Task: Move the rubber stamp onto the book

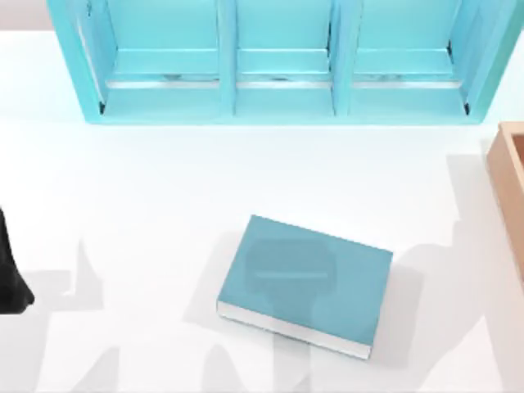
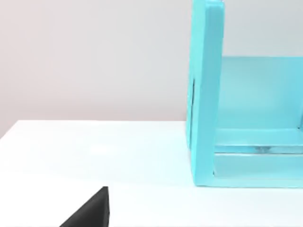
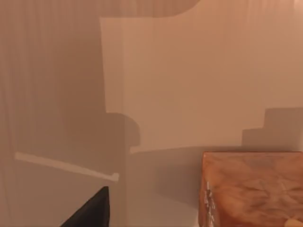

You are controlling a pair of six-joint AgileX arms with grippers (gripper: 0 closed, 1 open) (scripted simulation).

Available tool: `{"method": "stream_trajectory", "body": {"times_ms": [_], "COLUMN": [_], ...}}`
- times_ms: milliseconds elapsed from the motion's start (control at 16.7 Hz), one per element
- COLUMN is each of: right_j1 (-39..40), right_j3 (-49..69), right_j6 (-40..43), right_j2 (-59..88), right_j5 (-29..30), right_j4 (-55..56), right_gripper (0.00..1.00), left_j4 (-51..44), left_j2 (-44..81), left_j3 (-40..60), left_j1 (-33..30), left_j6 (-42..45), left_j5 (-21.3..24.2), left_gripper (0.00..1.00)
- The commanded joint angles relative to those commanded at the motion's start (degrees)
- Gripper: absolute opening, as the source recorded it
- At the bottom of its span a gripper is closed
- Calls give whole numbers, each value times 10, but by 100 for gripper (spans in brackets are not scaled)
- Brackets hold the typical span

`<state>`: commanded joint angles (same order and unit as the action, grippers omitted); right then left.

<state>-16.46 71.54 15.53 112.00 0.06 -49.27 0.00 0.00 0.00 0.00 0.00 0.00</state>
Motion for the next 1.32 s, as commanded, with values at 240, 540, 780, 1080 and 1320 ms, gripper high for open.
{"method": "stream_trajectory", "body": {"times_ms": [240, 540, 780, 1080, 1320], "right_j1": [0, 0, 0, 0, 0], "right_j3": [0, 0, 0, 0, 0], "right_j6": [0, 0, 0, 0, 0], "right_j2": [0, 0, 0, 0, 0], "right_j5": [0, 0, 0, 0, 0], "right_j4": [0, 0, 0, 0, 0], "right_gripper": [85, 47, 17, 0, 0], "left_j4": [0, 0, 0, 0, 0], "left_j2": [0, 0, 0, 0, 0], "left_j3": [0, 0, 0, 0, 0], "left_j1": [0, 0, 0, 0, 0], "left_j6": [0, 0, 0, 0, 0], "left_j5": [0, 0, 0, 0, 0], "left_gripper": [100, 100, 100, 100, 100]}}
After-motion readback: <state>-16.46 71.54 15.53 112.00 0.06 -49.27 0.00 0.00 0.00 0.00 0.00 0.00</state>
